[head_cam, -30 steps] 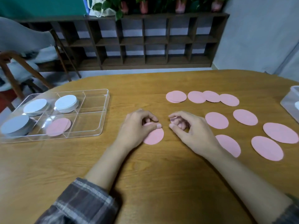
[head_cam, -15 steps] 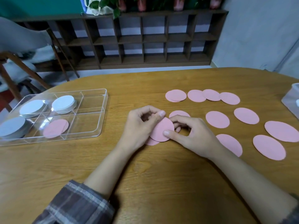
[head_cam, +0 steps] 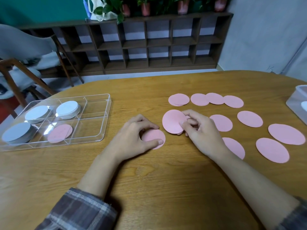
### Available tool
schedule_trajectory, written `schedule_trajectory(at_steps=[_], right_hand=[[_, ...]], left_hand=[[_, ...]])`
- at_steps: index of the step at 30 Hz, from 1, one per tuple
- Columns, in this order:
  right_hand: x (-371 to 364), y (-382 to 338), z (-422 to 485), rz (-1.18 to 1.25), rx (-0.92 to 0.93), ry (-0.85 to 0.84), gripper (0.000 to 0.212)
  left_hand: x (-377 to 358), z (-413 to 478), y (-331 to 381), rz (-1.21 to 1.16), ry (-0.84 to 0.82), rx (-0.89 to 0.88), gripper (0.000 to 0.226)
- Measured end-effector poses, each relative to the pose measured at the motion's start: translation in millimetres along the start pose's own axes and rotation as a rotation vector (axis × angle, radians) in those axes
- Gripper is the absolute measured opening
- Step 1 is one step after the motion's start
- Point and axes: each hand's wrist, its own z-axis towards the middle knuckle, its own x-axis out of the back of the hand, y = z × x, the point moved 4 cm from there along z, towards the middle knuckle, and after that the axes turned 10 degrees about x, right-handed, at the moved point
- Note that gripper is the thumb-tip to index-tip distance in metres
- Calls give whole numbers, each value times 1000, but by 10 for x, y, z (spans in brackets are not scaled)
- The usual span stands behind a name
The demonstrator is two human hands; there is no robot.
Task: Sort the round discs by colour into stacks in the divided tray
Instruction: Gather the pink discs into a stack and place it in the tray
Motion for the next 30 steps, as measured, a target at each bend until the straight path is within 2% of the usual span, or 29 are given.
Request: schedule_trajectory(at_steps=[6, 11, 17, 22, 25, 30], right_hand=[[-15, 6, 2, -43, 16, 2, 21], [-37, 10, -9, -65, 12, -33, 22], [-67, -44, -34, -38, 20, -78, 25], [-92, -98, -33, -19, 41, -97, 30], [-100, -106, -39, 10, 46, -113, 32], [-113, -142, -53, 49, 50, -159, 32]], left_hand=[[66, 20, 12, -111, 45, 21, 29], [47, 68, 41, -385, 31, 26, 16], [-2, 80, 23, -594, 90, 31, 18], [-26, 59, 48, -605, 107, 69, 20], [-51, 36, 76, -569, 94, 85, 11], [-76, 28, 87, -587, 142, 136, 19]])
